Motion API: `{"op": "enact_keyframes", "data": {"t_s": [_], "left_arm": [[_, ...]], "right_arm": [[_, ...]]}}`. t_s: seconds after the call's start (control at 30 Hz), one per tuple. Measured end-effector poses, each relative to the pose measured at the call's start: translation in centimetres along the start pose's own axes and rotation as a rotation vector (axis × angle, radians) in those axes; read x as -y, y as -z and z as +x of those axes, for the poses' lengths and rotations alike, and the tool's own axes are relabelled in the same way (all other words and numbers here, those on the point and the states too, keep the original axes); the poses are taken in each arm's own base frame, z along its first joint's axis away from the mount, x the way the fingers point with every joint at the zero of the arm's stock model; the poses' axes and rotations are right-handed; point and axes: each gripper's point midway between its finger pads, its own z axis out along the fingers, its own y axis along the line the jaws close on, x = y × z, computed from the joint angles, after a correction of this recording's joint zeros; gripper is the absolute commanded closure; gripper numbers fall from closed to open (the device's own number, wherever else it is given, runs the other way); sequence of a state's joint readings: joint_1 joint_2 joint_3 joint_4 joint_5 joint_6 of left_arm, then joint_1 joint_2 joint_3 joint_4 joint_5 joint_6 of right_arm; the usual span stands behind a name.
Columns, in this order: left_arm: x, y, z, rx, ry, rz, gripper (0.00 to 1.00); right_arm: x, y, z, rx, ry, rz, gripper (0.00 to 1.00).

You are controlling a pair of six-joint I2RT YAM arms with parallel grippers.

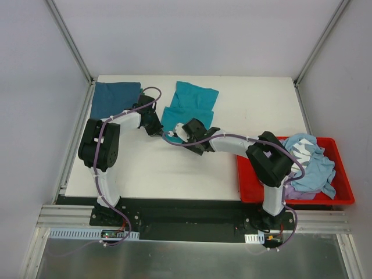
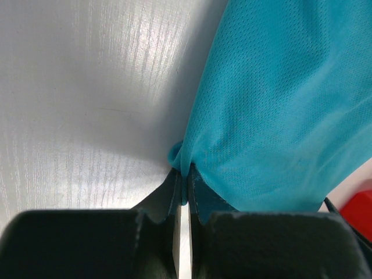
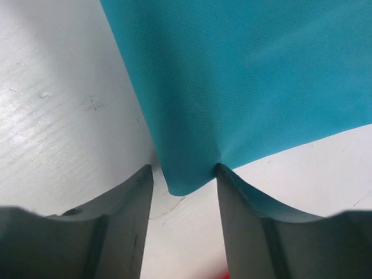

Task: Fold and stack the t-shirts
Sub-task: Grab one side of the 2/3 rectangular tshirt with both arms

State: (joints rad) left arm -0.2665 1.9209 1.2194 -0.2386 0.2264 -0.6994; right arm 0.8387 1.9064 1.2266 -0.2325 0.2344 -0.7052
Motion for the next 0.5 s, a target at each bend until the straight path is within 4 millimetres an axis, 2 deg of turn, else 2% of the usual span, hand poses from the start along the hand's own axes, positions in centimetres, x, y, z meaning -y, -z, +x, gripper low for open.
{"op": "enact_keyframes", "data": {"t_s": [0.17, 0.27, 0.4, 0.5], "left_arm": [[0.0, 0.0, 0.0, -0.001, 0.000, -0.002, 1.00], [0.0, 0.1, 0.0, -0.001, -0.004, -0.002, 1.00], [-0.3, 1.4, 0.1, 0.021, -0.009, -0.003, 1.00], [-1.3, 4.6, 0.7, 0.087, -0.011, -0.010, 1.00]], "right_arm": [[-0.2, -0.2, 0.6, -0.038, 0.006, -0.008, 0.81], [-1.0, -0.2, 0.7, -0.038, -0.003, -0.047, 0.99], [-2.2, 0.3, 0.2, -0.012, -0.025, -0.110, 0.99], [-4.3, 1.8, -0.2, 0.031, -0.073, -0.188, 0.99]]}}
